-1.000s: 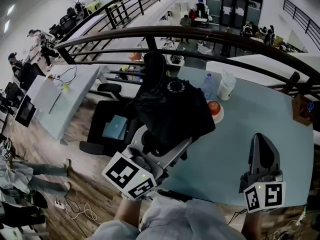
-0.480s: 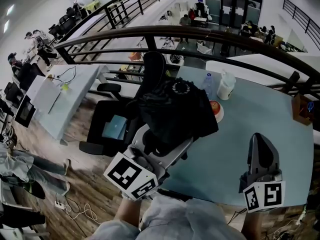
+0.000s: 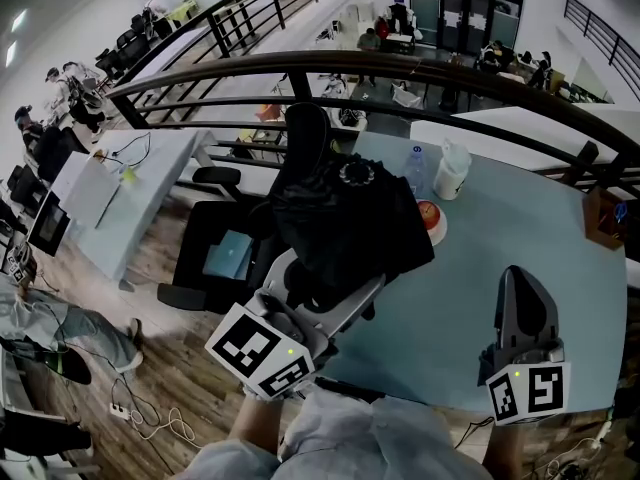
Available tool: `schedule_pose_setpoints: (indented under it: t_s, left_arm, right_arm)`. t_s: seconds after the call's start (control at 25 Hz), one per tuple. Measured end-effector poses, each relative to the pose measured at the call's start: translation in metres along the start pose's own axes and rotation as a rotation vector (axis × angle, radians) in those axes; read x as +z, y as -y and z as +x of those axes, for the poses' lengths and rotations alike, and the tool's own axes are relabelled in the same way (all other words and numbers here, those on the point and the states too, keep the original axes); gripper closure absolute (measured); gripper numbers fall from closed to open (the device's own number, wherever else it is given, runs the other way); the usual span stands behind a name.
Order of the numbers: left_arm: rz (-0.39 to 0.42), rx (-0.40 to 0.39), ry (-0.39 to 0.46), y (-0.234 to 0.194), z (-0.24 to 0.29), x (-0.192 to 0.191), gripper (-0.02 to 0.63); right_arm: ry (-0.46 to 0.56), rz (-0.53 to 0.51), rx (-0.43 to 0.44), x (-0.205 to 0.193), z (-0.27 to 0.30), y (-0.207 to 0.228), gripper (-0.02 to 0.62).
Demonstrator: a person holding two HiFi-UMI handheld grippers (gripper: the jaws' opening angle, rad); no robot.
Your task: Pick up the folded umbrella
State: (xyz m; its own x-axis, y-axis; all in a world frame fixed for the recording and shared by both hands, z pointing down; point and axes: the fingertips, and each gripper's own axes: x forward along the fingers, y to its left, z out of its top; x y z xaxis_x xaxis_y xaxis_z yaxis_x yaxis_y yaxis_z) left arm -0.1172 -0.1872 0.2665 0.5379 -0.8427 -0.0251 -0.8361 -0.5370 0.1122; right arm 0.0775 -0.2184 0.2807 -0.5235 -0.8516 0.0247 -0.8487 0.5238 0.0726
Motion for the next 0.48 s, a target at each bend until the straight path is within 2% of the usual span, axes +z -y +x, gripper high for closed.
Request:
schedule_pose_setpoints:
  t_s: [0.48]
  left_arm:
    - [0.012,-0.002,0.004,0.0044,0.0005,0.0023,0.316]
  right_arm:
    - [-0.001,0.004,0.005,-0.0012,-0.0052,-0.0024,0.595]
